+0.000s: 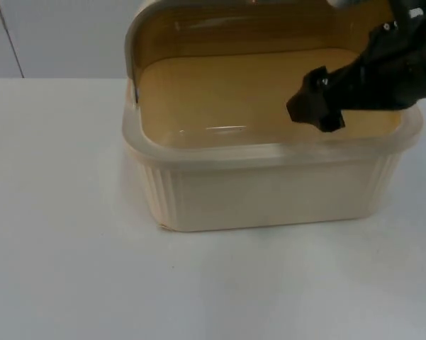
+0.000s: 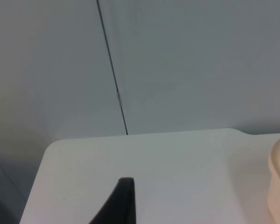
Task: Open the box lid with the left hand, place the block into the box with the right hand, then close the box lid with the left hand.
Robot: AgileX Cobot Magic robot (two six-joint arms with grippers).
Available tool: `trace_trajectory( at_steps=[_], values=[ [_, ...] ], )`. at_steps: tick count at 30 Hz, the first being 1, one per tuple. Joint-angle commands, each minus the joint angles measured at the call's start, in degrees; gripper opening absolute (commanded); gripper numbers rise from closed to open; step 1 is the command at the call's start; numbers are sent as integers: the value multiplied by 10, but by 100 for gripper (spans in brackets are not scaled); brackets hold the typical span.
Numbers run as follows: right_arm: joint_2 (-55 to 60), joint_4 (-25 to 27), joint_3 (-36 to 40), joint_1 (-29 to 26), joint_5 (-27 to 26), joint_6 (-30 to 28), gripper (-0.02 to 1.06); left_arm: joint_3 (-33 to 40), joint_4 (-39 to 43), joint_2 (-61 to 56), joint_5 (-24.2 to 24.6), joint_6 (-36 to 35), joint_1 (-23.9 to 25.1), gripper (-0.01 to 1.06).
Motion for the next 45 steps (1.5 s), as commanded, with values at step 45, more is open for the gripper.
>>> trace_trajectory(
  at_steps=[45],
  values=[
    [-493, -228, 38, -318, 188, 232, 104, 0, 26, 39, -83, -9, -26, 104]
  ],
)
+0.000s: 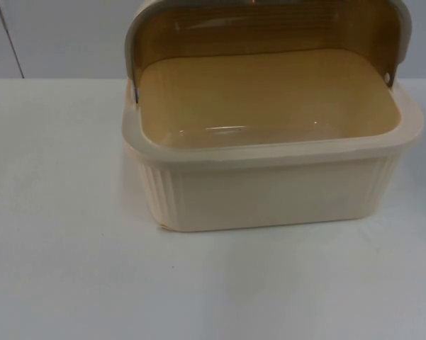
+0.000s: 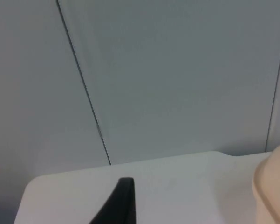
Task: Open the box lid with the left hand, place the block into the box with the right hand, then close the box lid with the left hand.
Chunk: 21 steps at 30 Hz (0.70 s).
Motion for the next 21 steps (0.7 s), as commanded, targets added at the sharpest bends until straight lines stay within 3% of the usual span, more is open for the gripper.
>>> trace_trajectory(
  at_steps=[1, 6, 12, 16, 17, 20, 21],
  values=[
    [-5, -7, 1, -3, -5, 0, 104, 0, 4, 6, -16, -5, -2, 104],
    [-5, -5, 1, -3, -5, 7, 104, -26, -73, 86, -11, 9, -3, 104],
    [-6, -7, 1, -2, -5, 7, 104, -137, -176, 247, -12, 156, -62, 103],
    [-8, -7, 1, -2, -1, 7, 104, -255, -178, 358, 5, 258, -140, 103],
    [-8, -7, 1, -2, -1, 7, 104, -255, -178, 358, 5, 258, -140, 103],
    [-8, -10, 1, -2, 6, 7, 104, -327, -164, 430, 36, 416, -199, 103],
    [-8, -10, 1, -2, 6, 7, 104, -327, -164, 430, 36, 416, -199, 103]
  ],
)
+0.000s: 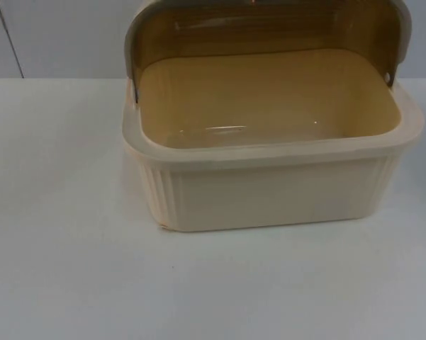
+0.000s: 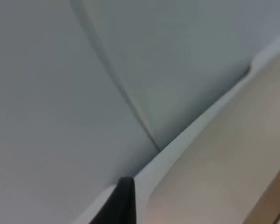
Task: Open the box lid with the left hand, place the block into the box with the right hand, then close the box lid with the left hand.
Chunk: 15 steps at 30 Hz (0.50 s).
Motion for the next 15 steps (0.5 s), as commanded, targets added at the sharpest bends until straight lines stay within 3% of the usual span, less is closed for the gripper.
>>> trace_trajectory(
  at_steps=[1, 5, 6, 8, 9, 12, 13, 15],
  values=[
    [-6, -6, 1, -2, 2, 2, 104, -32, 5, 36, 26, 115, -27, 103],
    [-6, -7, 1, -2, 3, 2, 104, -53, 31, 80, 14, 201, -55, 96],
    [-6, -7, 1, -2, 3, 2, 104, -56, 42, 88, 1, 203, -59, 88],
    [-6, -14, 1, -2, 4, 2, 104, -60, 46, 102, -28, 203, -59, 62],
    [-6, -14, 1, -2, 4, 2, 104, -60, 46, 102, -28, 203, -59, 62],
    [-6, -19, 1, -2, 5, 2, 104, -58, 45, 105, -80, 201, -59, 12],
    [-6, -20, 1, -2, 7, 2, 104, -58, 43, 105, -98, 201, -59, 0],
    [-6, -20, 1, -2, 7, 2, 104, -58, 44, 105, -113, 201, -59, 0]
  ],
)
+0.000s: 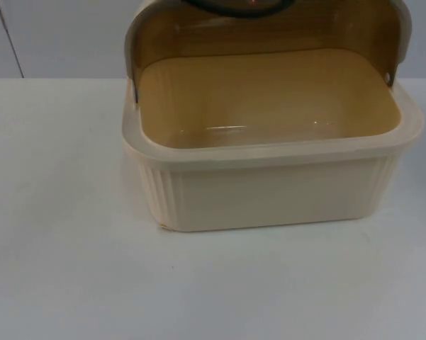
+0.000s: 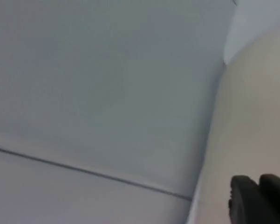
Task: Open the box lid with the left hand, place the block into the box with the right hand, then close the box lid with the left hand.
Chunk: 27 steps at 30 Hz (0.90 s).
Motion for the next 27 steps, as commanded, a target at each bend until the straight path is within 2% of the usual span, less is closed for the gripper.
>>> trace_trajectory(
  at_steps=[1, 5, 8, 10, 11, 14, 16, 20, 27],
  values=[
    [-3, -4, 1, -2, 1, 2, 104, -4, 1, -3, -45, 0, -2, 0],
    [-3, -5, 1, -2, 1, 2, 104, -4, -2, -2, -57, 4, -2, 0],
    [-3, -5, 1, -2, 1, 2, 104, -4, -24, 15, -55, 50, -2, 0],
    [-3, -5, 1, -2, 1, 2, 104, -5, -115, 29, -42, 129, 5, 0],
    [-3, -5, 1, -2, 1, 2, 104, -5, -115, 29, -42, 129, 5, 0],
    [-3, -11, 1, -2, 1, 2, 104, -5, -287, 43, -35, 300, 20, 0],
    [-3, -16, 1, -2, 1, 4, 104, -5, -347, 47, -33, 354, 31, 0],
    [-3, -16, 1, -2, 1, 4, 104, -5, -381, 61, -12, 391, 46, 0],
    [-3, -16, 1, -2, -1, 4, 104, -4, -391, 70, -13, 391, 52, 0]
  ],
)
